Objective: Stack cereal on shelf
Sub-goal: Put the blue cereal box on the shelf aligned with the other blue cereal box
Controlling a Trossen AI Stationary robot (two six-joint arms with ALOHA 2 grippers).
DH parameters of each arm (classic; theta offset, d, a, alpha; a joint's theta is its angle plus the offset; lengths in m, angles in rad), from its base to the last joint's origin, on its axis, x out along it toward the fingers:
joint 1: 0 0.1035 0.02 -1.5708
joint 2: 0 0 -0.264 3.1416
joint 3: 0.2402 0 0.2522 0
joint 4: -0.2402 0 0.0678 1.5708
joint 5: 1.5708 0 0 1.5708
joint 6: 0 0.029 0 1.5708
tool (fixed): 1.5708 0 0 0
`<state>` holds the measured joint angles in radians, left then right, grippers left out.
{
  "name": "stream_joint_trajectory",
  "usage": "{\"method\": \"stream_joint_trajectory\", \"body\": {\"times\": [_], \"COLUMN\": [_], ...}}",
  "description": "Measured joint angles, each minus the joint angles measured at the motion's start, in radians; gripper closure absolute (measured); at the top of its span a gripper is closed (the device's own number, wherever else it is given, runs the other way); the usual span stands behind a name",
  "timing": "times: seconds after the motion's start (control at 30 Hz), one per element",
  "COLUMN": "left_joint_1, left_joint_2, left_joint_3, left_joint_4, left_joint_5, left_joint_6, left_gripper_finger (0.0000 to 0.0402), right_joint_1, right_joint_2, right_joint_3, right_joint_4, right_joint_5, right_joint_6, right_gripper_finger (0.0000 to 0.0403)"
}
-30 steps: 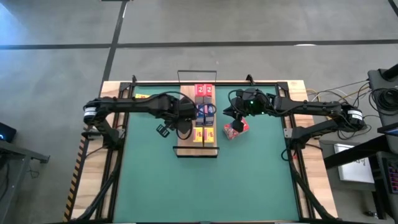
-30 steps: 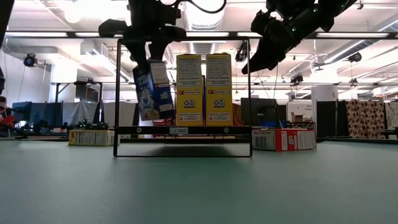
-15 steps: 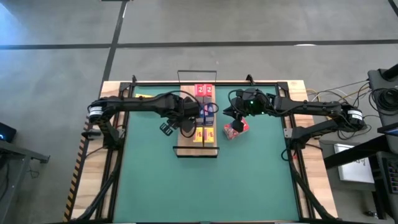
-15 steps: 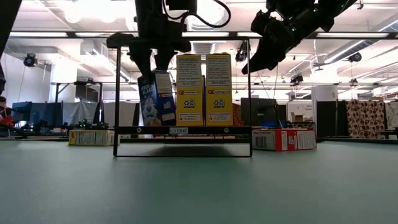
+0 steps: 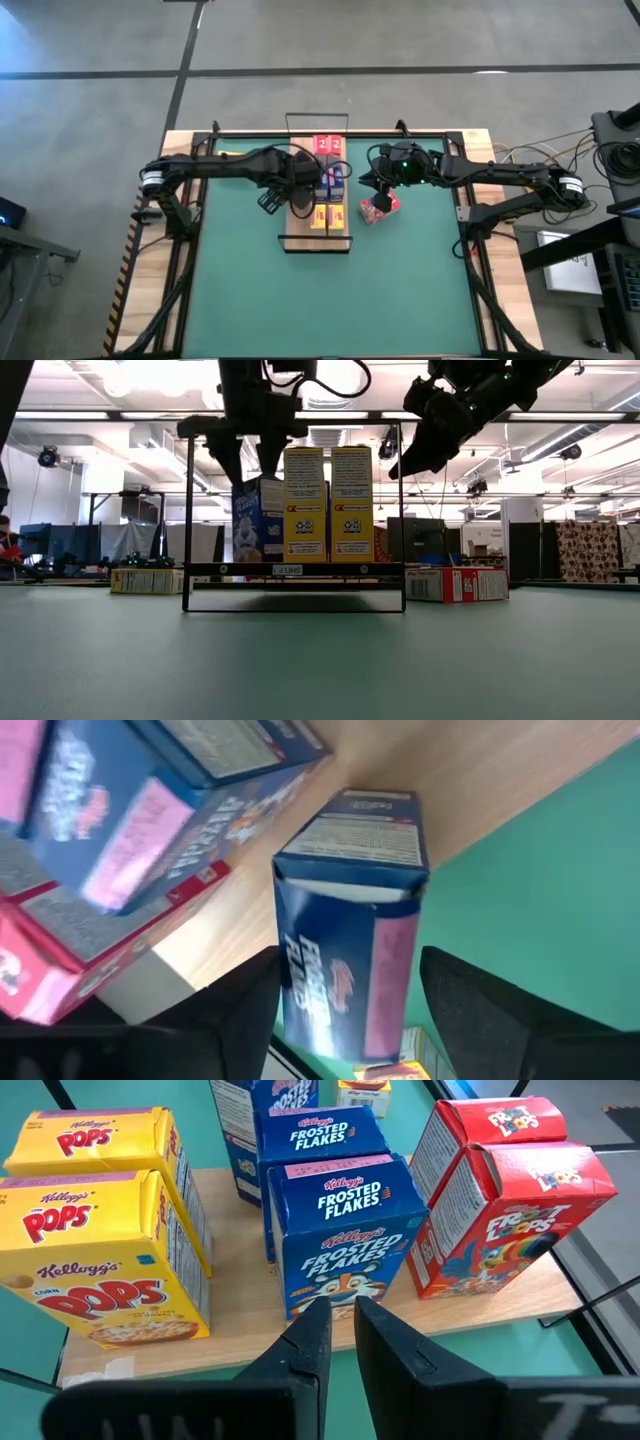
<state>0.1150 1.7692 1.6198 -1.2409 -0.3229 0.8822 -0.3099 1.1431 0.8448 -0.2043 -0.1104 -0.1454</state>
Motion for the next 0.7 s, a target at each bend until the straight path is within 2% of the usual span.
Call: {"method": "stream_joint_trajectory", "body": {"times": [0.23, 0.5, 0.57, 0.7], "left_joint_1": [0.0, 0.0, 0.0, -0.002], "left_joint_2": [-0.003, -0.004, -0.011, -0.058], "left_joint_3": [0.087, 0.226, 0.234, 0.171], "left_joint_4": [-0.071, -0.255, -0.309, -0.299], "left_joint_5": [-0.007, -0.006, 0.026, 0.186], "left_joint_6": [-0.032, -0.282, -0.375, -0.477], "left_gripper_finger": [0.0177, 0.019, 0.0198, 0.0227], "right_joint_1": [0.0, 0.0, 0.0, 0.0], "right_joint_2": [0.0, 0.0, 0.0, 0.0], "right_joint_3": [0.0, 0.0, 0.0, 0.0], "right_joint_4": [0.0, 0.0, 0.0, 0.0], "right_joint_5": [0.0, 0.0, 0.0, 0.0], "right_joint_6": [0.007, 0.006, 0.006, 0.004], "right_gripper_finger": [0.0365, 0.0365, 0.0365, 0.0365]}}
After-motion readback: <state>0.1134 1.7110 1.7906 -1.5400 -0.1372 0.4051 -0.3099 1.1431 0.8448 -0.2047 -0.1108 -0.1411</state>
